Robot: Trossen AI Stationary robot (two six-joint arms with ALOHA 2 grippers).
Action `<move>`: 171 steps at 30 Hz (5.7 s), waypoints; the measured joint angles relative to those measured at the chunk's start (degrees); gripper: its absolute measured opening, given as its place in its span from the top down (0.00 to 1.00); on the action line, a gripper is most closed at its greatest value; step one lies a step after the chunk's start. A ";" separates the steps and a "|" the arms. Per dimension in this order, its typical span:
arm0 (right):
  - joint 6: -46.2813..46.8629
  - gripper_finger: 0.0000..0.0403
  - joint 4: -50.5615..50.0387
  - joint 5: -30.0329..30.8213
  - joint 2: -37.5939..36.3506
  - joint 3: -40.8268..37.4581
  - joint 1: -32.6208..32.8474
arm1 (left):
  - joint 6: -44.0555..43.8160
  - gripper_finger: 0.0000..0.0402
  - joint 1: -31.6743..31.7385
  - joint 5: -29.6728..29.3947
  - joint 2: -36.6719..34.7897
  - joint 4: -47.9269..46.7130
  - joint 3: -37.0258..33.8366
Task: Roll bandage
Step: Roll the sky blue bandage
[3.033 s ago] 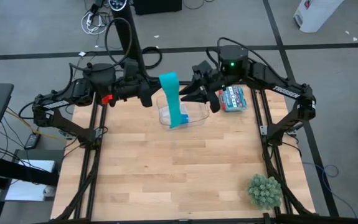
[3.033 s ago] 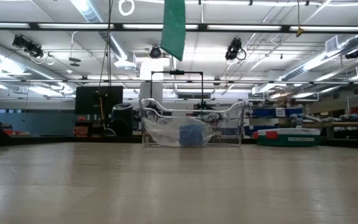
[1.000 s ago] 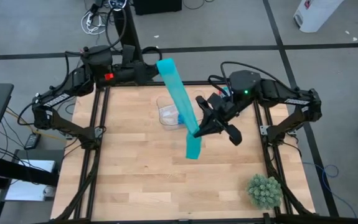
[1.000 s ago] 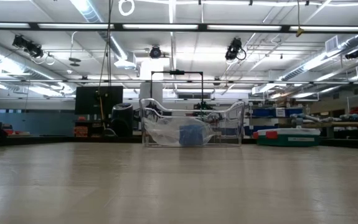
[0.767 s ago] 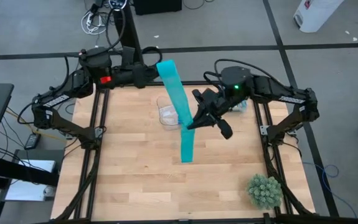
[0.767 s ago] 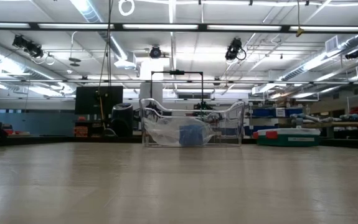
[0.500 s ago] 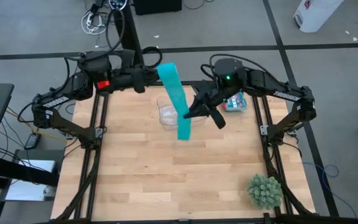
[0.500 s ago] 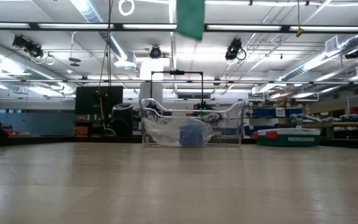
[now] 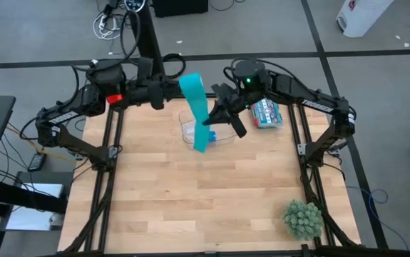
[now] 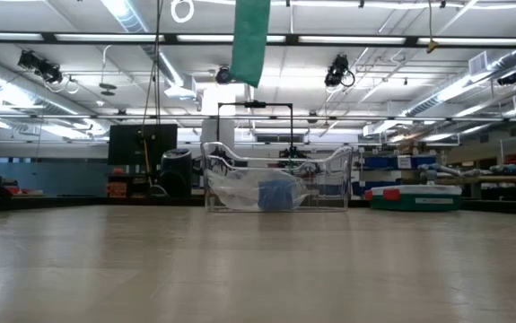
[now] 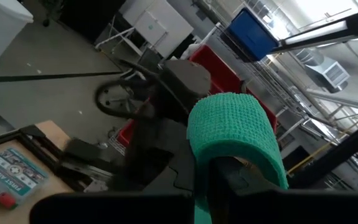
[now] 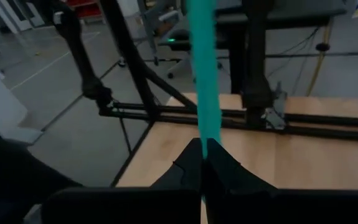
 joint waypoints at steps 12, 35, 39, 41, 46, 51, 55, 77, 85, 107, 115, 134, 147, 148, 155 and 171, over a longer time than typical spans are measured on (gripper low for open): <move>-0.22 1.00 2.30 -1.72 0.17 -0.04 -7.22 | -1.25 0.95 -1.87 -0.53 0.88 -3.09 0.00; 0.13 1.00 7.15 -2.34 -1.31 -0.04 -12.11 | -4.22 0.95 -2.61 3.80 4.79 -9.02 0.00; -0.77 0.98 7.83 -2.53 -2.51 0.00 -12.05 | -4.24 0.95 -2.59 3.70 4.79 -9.79 0.00; -0.56 0.94 6.70 -2.94 -2.65 0.00 -11.85 | -4.19 0.95 -2.40 3.42 4.79 -9.87 0.00; 0.57 0.80 2.95 -3.69 -2.69 0.00 -10.65 | -4.09 0.95 -1.81 3.08 4.79 -9.94 0.00; 2.37 0.67 -9.26 -3.89 -3.79 -0.04 -10.34 | -4.16 0.95 -1.69 3.55 4.79 -9.07 0.00; -0.77 0.63 -17.11 1.74 -6.73 -0.04 -10.42 | -4.18 0.95 -1.72 3.90 4.79 -7.54 0.00; -10.34 0.43 3.72 23.30 -12.02 -0.02 3.83 | -12.05 0.95 -1.67 7.45 4.79 -6.80 0.00; -12.69 0.35 6.68 25.04 -10.35 -0.05 5.44 | -13.27 0.95 -1.67 7.02 4.81 -6.76 0.00; -22.87 0.47 11.23 26.14 -7.28 -0.04 5.88 | -18.50 0.95 -1.67 6.97 4.83 -7.18 0.00; -22.85 0.69 11.91 26.08 -7.33 -0.04 5.86 | -21.35 0.95 -1.67 5.64 4.83 -6.61 0.00; -22.26 0.99 11.00 24.37 -9.18 -0.04 5.82 | -11.31 0.63 1.23 7.85 4.26 -3.42 -0.02; -12.96 1.00 13.21 23.97 -12.46 -0.02 4.65 | -5.34 0.62 3.75 15.96 3.79 4.79 0.00; -11.44 1.00 12.93 23.96 -12.45 -0.02 4.26 | -4.20 0.62 3.45 15.96 4.01 4.60 0.00; -1.07 1.00 12.39 21.65 -12.43 -0.02 0.70 | 3.70 0.62 1.59 12.95 4.52 4.35 0.00; 20.02 1.00 17.65 7.00 -12.36 -0.01 -7.50 | 30.17 0.62 -8.58 -2.93 4.57 0.98 1.32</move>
